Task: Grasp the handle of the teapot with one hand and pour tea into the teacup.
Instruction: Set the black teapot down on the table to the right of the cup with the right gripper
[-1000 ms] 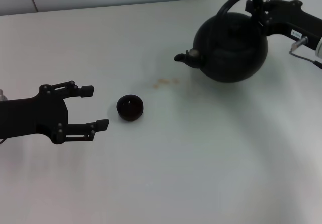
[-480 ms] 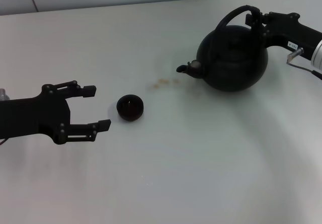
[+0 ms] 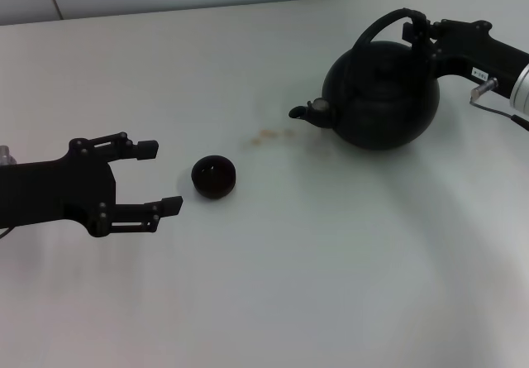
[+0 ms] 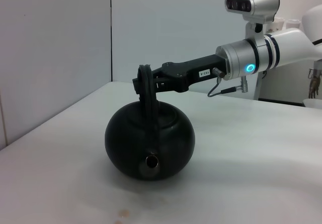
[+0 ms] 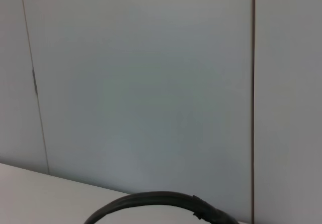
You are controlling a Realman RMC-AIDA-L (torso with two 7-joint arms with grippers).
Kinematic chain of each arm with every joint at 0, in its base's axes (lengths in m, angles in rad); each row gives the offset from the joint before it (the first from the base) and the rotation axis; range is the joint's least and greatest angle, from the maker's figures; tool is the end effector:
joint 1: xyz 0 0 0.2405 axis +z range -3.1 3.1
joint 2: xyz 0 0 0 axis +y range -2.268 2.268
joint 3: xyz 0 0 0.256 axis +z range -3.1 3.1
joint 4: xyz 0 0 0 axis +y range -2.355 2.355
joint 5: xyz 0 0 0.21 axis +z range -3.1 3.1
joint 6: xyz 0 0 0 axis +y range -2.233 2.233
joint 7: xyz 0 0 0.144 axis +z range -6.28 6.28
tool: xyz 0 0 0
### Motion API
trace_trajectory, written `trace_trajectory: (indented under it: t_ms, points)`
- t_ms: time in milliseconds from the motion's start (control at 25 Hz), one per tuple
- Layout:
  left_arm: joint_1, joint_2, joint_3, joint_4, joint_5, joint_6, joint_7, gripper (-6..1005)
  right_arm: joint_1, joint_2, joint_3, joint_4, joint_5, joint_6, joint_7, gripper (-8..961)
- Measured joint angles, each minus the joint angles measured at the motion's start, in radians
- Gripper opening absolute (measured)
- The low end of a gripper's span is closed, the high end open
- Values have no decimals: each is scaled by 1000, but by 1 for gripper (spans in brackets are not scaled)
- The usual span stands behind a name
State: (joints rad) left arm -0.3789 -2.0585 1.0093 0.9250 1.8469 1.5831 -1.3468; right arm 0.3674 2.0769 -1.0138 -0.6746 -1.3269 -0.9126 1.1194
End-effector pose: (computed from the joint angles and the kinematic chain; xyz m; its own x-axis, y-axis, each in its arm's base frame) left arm -0.2488 0.3084 0.0106 0.9054 0.1435 0.3995 0.2293 -0.9574 -0.1757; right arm 0.3079 0.3700 0.0258 0.7559 -0.2026 -0.6226 -0.6286 -0.4904 -0.6036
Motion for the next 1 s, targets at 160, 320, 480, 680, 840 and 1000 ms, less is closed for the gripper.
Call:
trace_trajectory:
  t_ms: [160, 320, 480, 680, 840, 1000]
  points:
    - [0, 0, 0, 0, 0, 0, 0, 859, 1, 0, 0, 3, 0, 1, -4, 119]
    - [0, 0, 0, 0, 0, 0, 0, 859, 1, 0, 0, 5, 0, 1, -5, 121]
    - [0, -1, 0, 0, 0, 0, 0, 859, 1, 0, 0, 5, 0, 2, -5, 122]
    - [-1, -2, 0, 0, 0, 0, 0, 859, 0, 0, 0, 5, 0, 2, -3, 124]
    - [-2, -2, 0, 1, 0, 0, 0, 859, -2, 0, 0, 3, 0, 1, 1, 126]
    - [-2, -2, 0, 7, 0, 0, 0, 859, -1, 0, 0, 2, 0, -3, 2, 127]
